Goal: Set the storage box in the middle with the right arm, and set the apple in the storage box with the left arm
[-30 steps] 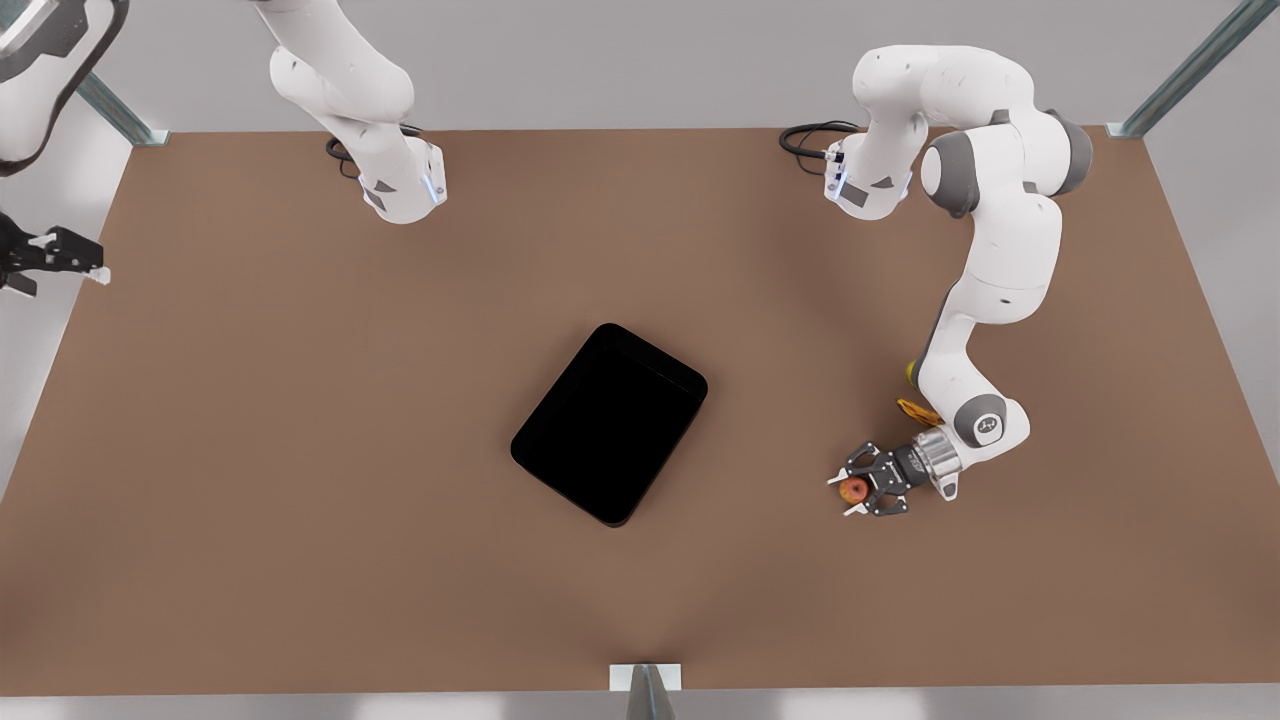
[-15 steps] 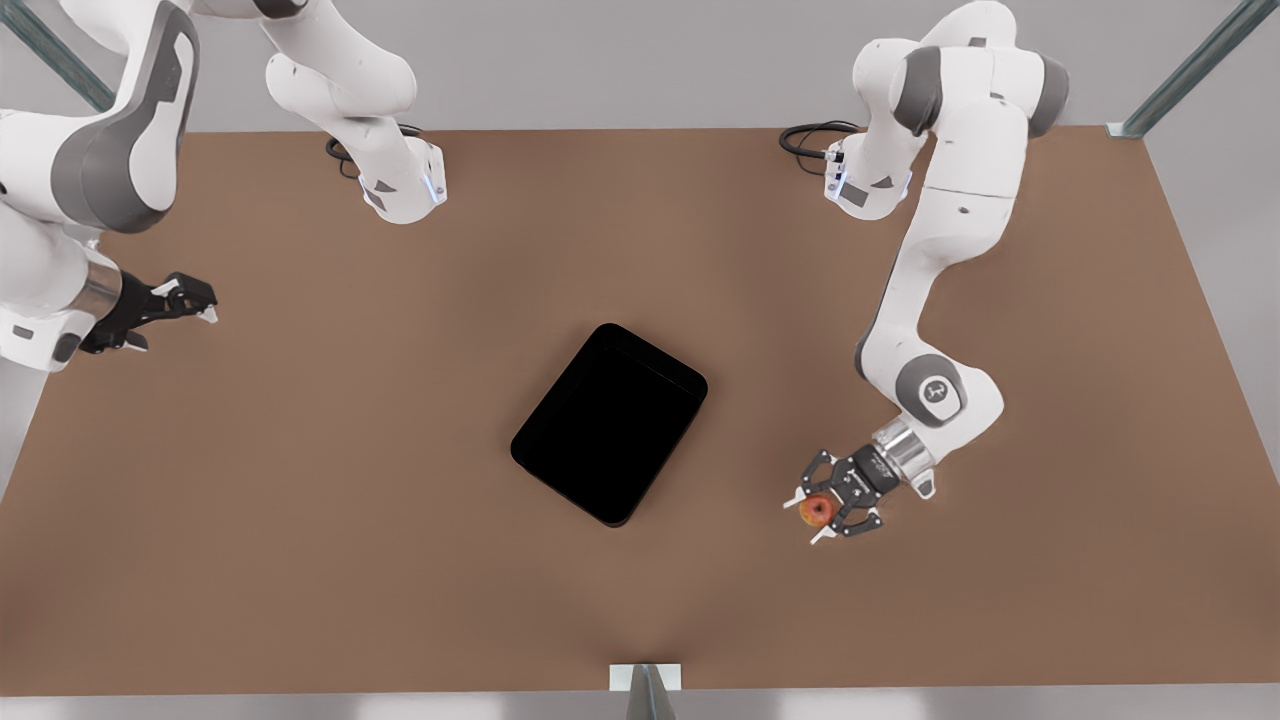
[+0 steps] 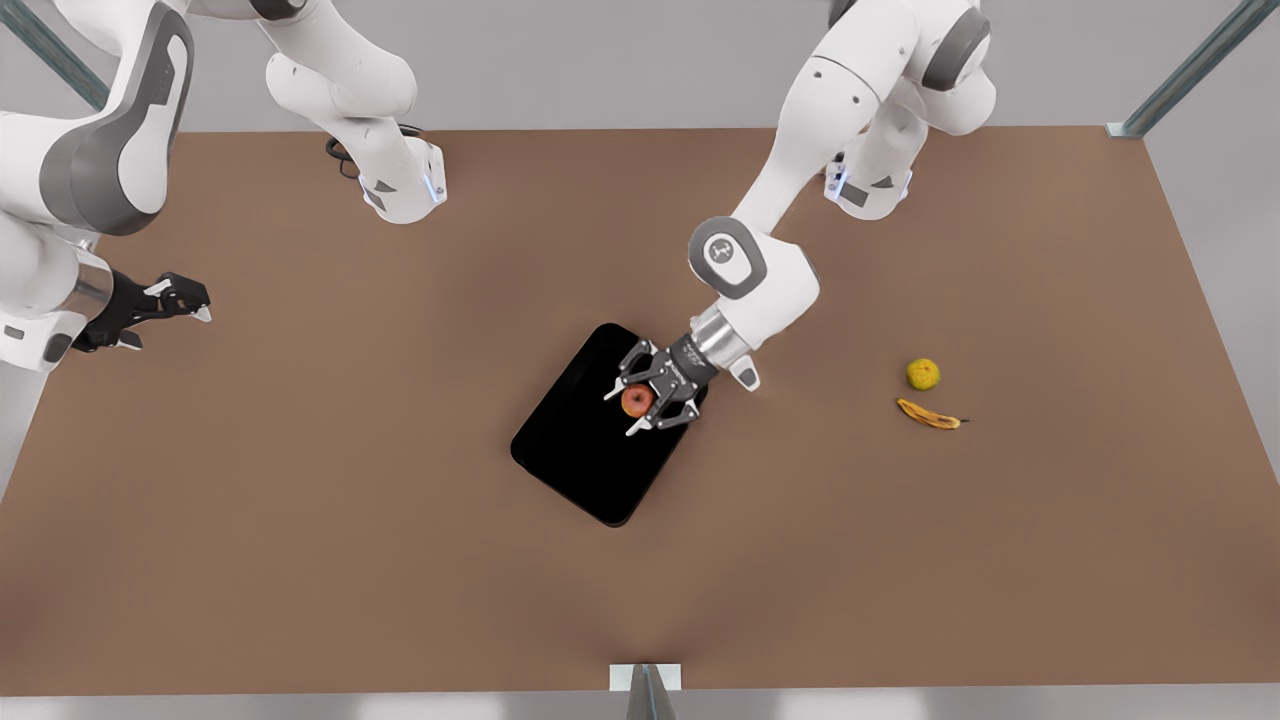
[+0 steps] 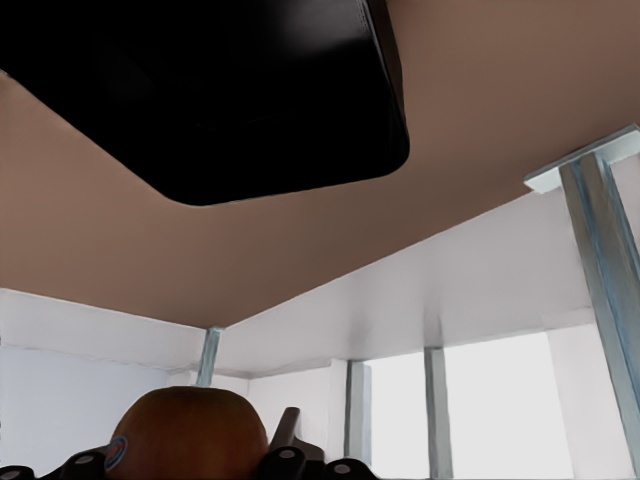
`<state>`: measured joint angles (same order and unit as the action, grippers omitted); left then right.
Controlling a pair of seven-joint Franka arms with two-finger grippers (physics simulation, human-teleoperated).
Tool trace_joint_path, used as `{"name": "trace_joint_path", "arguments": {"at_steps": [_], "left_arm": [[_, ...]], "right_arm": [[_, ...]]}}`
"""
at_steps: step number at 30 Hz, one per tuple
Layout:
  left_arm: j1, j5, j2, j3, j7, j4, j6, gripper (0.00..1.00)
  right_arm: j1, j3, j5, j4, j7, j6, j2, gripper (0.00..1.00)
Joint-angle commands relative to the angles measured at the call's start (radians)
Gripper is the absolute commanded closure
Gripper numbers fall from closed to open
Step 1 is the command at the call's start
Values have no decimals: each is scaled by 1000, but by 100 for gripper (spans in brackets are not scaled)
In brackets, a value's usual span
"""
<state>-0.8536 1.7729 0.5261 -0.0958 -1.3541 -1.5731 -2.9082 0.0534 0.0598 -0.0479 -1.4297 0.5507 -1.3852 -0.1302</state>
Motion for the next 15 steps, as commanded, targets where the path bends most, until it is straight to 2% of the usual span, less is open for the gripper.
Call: {"name": "trace_joint_path", "arguments": {"at_steps": [1, 2, 8, 12, 13, 15], "left_arm": [[-5, -46, 11, -1, -2, 8, 6, 26], [-12, -47, 17, -1, -2, 19, -3, 0], [-48, -47, 64, -1, -7, 77, -52, 0], [-33, -168, -24, -42, 39, -47, -36, 0], [-27, -251, -35, -53, 67, -56, -2, 0], [-21, -496, -51, -185, 72, -58, 326, 0]], "right_arm": [[0, 0, 0, 0, 0, 0, 0, 0], [0, 0, 0, 0, 0, 0, 0, 0], [0, 0, 0, 0, 0, 0, -2, 0], [2, 0, 0, 0, 0, 0, -2, 0], [6, -1, 2, 0, 0, 0, -2, 0], [6, -1, 2, 0, 0, -2, -2, 0]]}}
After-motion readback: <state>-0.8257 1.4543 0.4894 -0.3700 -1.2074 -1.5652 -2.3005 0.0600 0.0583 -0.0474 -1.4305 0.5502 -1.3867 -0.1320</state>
